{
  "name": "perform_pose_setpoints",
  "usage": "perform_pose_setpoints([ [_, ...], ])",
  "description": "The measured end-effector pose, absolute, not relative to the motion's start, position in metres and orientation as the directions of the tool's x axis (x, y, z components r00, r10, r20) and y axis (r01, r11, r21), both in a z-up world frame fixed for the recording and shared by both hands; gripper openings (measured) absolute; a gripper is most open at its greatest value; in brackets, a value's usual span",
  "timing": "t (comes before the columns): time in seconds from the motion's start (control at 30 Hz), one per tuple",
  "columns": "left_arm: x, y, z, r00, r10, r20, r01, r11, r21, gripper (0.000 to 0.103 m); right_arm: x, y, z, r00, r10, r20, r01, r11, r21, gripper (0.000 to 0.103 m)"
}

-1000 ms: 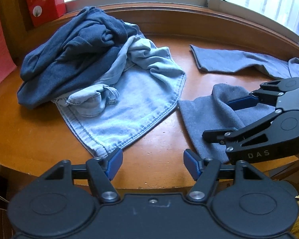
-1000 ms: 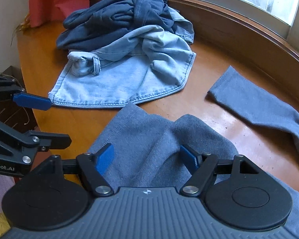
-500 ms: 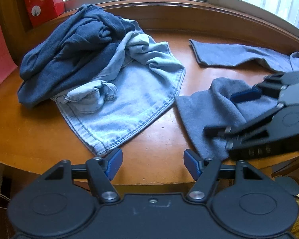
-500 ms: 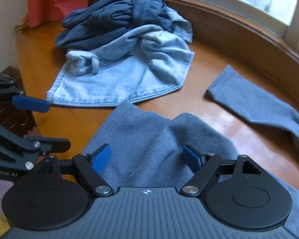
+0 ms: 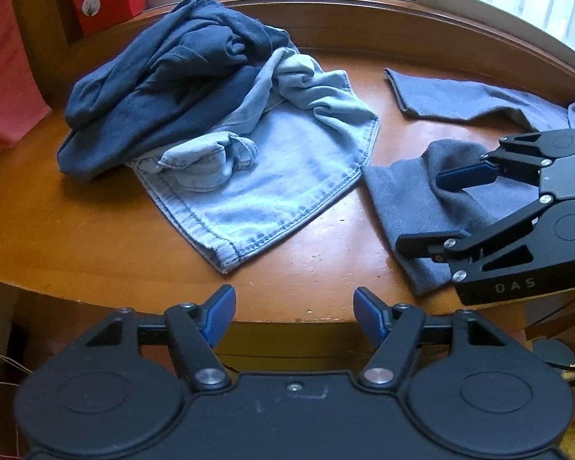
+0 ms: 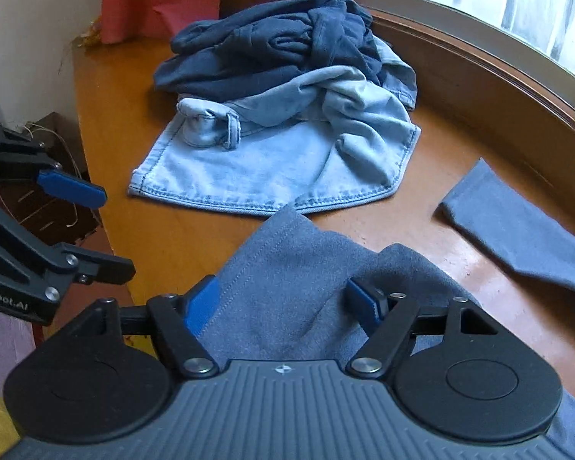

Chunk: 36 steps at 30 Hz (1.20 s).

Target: Fold clothes

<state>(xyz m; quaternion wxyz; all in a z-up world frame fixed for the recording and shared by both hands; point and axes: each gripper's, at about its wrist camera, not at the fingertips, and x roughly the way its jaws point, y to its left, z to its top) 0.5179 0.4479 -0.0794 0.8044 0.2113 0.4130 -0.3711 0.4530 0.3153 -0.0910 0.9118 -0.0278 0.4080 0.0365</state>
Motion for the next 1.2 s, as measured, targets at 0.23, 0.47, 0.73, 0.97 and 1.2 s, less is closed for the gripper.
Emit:
perform_pose_setpoints([
  [0.23,0.517,0.447,-0.076,0.386,-0.435,-0.813,0.787,0.615,0.045,0.066,0.455,0.303,-0.085,0.681,0.000,-0.732,0.030,0.999,0.028,0.008],
  [0.47,0.523,0.454,-0.077,0.387,-0.418,-0.822,0.778,0.626,0.048,0.067,0.434,0.233,-0.063,0.887,0.341,-0.312,-0.009,0.688,0.726,0.012],
  [0.73,0.520,0.439,-0.070,0.378,-0.437,-0.816,0.815,0.575,0.070,0.068,0.449,0.269,-0.066,0.827,0.318,-0.463,0.009,0.817,0.577,0.068],
  [0.97,0.508,0.402,-0.063,0.352,-0.493,-0.796,0.867,0.493,0.078,0.068,0.367,0.206,-0.071,0.825,-0.031,-0.565,0.333,0.834,0.440,0.069],
  [1.2,0.477,0.346,-0.060,0.297,-0.558,-0.775,0.920,0.384,0.076,0.068,0.241,0.120,-0.074,0.673,-0.449,-0.588,0.723,0.565,0.397,0.069],
])
